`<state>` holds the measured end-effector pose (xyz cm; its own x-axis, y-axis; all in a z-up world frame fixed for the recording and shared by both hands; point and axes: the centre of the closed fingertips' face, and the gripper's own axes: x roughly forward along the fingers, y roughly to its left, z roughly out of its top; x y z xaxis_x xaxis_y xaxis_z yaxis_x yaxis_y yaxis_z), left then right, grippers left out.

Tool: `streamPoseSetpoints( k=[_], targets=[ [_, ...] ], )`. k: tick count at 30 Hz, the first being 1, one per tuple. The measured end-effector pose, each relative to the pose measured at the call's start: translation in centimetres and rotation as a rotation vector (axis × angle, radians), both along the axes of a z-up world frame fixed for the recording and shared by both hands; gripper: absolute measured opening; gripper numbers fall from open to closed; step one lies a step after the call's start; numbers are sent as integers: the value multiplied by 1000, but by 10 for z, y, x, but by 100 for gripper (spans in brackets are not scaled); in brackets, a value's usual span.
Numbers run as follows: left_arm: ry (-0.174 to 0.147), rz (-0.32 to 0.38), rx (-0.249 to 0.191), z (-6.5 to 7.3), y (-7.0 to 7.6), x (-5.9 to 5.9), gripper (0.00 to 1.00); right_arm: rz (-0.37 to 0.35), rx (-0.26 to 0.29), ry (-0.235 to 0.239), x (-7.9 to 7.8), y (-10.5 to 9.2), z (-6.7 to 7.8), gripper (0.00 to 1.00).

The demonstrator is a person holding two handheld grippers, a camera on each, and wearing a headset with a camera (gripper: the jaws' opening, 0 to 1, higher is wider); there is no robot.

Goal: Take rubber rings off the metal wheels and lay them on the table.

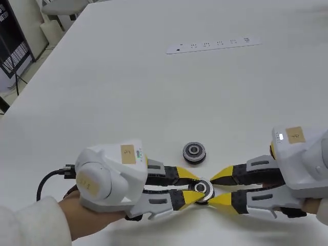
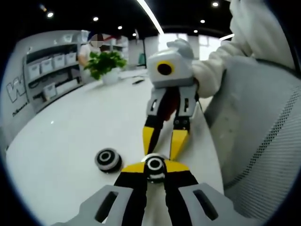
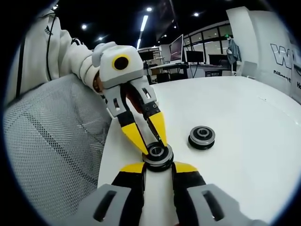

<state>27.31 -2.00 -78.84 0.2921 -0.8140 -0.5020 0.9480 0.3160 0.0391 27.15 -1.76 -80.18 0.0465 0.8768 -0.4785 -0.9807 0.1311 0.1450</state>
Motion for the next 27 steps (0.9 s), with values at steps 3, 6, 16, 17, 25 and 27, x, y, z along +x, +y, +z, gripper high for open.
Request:
streamPoseSetpoints(
  k=[3,6,16,17,25,27],
  targets=[
    [2,2,-4,0,0,0,14,4,-4,-8,0,0,0,19],
    [6,5,-10,0,0,0,14,9,-10,-18,-1,-1,0,18],
    [9,9,-14,1,0,0,14,-6,-34,-38,3,-5,-2,7],
    [9,9,-15,1,0,0,14,-10,-36,-42,4,-5,-2,6],
    [8,10,-20,2,0,1,14,-25,-62,-63,8,-6,-2,2],
    [6,9,-21,1,1,1,14,-46,-59,-55,10,-6,-1,0]
  ],
)
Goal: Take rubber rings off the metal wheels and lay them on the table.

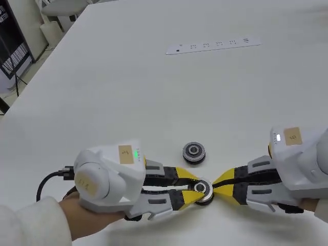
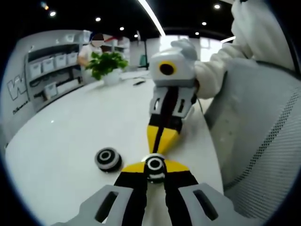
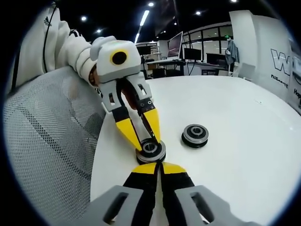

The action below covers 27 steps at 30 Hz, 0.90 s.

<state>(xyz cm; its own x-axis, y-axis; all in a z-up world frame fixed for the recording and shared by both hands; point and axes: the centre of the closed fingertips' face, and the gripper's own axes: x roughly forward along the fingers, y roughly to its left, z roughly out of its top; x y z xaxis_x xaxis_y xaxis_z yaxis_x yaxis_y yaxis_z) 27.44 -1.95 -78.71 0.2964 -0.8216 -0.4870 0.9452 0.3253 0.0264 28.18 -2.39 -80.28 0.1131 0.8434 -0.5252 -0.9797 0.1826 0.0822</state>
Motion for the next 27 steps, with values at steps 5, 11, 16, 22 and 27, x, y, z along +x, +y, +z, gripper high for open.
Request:
streamPoseSetpoints(
  k=[5,11,16,22,27],
  targets=[
    [-4,-3,-3,0,0,0,14,-27,15,47,1,-1,1,0],
    [-7,-4,-2,0,0,0,14,-93,57,166,2,-3,3,0],
    [-11,-2,-8,0,0,0,14,-151,91,289,0,-3,5,0],
    [-14,-6,-16,1,-1,-2,14,-172,106,345,0,-6,6,0],
    [-19,-9,-17,1,-1,-2,14,-194,122,379,-1,-6,7,0]
  ],
)
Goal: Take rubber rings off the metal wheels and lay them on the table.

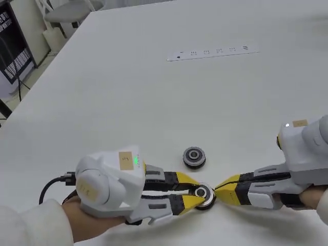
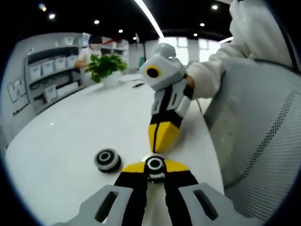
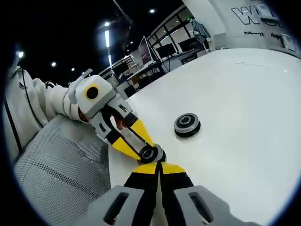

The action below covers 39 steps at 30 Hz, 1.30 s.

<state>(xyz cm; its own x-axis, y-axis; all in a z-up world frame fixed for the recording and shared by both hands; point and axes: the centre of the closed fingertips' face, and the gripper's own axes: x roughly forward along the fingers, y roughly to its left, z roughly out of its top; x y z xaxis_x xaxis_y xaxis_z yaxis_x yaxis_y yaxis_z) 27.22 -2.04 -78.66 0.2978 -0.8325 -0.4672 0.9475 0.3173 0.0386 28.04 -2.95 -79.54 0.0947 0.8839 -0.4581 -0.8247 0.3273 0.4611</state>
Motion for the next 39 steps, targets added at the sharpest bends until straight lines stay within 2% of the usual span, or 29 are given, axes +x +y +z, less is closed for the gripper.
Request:
streamPoseSetpoints(
  k=[12,19,39],
  targets=[
    [-7,-5,9,-1,1,0,14,-16,20,-4,1,3,4,0],
    [-11,-9,18,-1,2,0,14,-30,40,25,0,5,6,0],
    [-6,-9,16,0,-1,0,13,-17,41,17,-1,7,11,0]
  ],
)
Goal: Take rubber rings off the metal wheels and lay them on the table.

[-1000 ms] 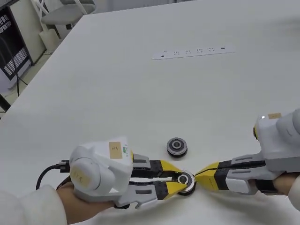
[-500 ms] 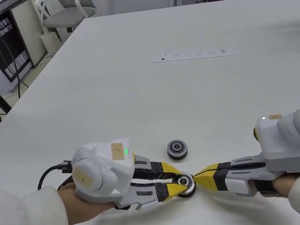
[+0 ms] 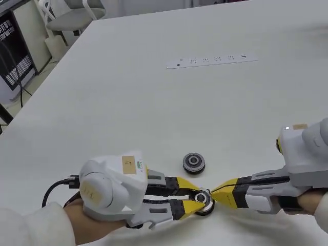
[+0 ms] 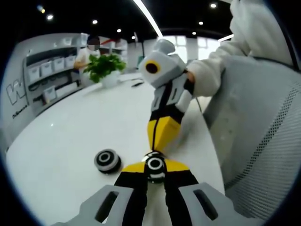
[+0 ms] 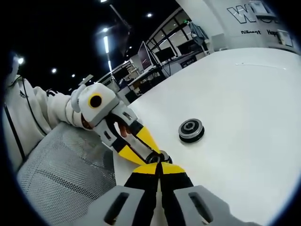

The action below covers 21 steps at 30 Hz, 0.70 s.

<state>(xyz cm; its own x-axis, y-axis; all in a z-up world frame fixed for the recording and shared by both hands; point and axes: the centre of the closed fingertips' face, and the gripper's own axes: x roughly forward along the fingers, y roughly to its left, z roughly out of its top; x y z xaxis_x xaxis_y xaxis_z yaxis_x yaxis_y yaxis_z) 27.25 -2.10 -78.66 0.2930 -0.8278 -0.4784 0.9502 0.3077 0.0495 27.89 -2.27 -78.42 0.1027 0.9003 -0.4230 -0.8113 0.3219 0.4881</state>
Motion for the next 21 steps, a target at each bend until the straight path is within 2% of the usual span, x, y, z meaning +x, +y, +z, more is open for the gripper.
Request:
streamPoseSetpoints(
  k=[9,13,14,15,16,18,21],
  targets=[
    [-1,-2,1,-1,1,1,13,12,4,-3,-1,2,2,0],
    [-2,-2,0,0,-1,0,13,29,22,-3,-4,6,6,0],
    [-2,0,0,1,-2,0,13,52,52,-1,-8,9,11,0],
    [-3,2,0,1,-3,0,13,58,111,15,-10,14,21,0],
    [-3,3,1,1,-3,0,13,56,120,22,-10,15,23,0],
    [-3,3,0,1,-3,0,13,55,24,-51,-4,8,12,0],
    [-5,2,1,1,-3,-1,14,41,52,-3,-5,8,11,0]
  ],
)
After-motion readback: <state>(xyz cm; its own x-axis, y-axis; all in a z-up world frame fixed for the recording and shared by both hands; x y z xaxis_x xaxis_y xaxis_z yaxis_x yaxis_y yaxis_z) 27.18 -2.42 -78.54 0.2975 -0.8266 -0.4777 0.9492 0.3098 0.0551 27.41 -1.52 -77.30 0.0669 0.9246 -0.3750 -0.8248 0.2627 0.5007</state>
